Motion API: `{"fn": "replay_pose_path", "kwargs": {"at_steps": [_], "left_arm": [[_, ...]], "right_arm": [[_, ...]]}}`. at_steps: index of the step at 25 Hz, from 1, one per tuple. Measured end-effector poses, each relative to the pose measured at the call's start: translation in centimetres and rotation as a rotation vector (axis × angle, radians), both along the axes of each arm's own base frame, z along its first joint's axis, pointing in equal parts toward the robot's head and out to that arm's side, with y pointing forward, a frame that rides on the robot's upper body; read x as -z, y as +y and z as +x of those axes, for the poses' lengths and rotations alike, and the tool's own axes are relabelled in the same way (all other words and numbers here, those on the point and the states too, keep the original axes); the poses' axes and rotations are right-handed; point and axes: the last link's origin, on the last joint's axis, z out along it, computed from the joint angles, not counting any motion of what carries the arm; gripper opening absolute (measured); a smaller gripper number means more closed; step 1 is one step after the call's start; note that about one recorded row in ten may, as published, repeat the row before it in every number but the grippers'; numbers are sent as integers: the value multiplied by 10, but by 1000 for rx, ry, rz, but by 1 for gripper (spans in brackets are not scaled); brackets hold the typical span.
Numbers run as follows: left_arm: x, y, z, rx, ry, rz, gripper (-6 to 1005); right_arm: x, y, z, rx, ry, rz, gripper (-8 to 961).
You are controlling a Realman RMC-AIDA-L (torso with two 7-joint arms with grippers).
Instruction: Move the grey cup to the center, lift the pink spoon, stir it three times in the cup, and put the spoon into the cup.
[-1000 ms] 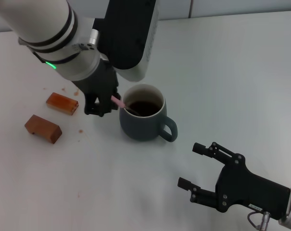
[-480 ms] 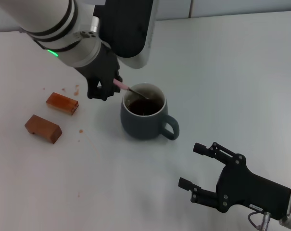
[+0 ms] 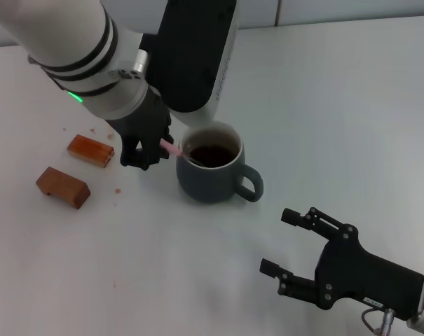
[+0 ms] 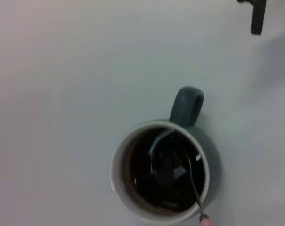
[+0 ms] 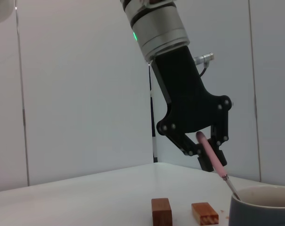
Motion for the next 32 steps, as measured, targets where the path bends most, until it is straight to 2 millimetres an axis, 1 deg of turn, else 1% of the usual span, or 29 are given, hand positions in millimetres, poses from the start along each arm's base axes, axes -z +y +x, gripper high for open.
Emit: {"fn": "replay_pose_path", "kwargs": {"at_steps": [3,6,13,15,18,23,24,26,27,29,31,32], "left_arm": [[-5,5,-4,-3,25,39,133],[-6,9,-2,9,17,72,133],[-2,6,4,19,-13,61,134],[0,2,6,24,-31,43,134],[0,0,9,30,-61,40,162],[-2,2,12,37,-110,51,209],[-5,3,13,24,-159,48,218],[-8,4,14,18,-191,47,237],[-20,8,17,12,-296,50,314],[-26,8,19,13,-356,46,469],[-48,8,19,23,-528,36,548],[-56,8,17,26,-587,34,588]], "right_arm": [[0,0,0,-1,0,-1,826],[0,0,0,-1,0,-1,826],[1,0,0,-1,1,-2,826],[1,0,0,-1,1,-2,826],[1,0,-1,-1,1,-2,826],[1,1,-1,-4,1,-2,826],[0,1,-1,-5,0,-1,826],[0,1,-1,-6,-1,-1,826],[0,1,-1,-6,-1,-1,826],[0,1,-1,-5,-2,0,826],[0,1,0,-3,-2,2,826],[-1,2,0,-2,-1,4,826]]}}
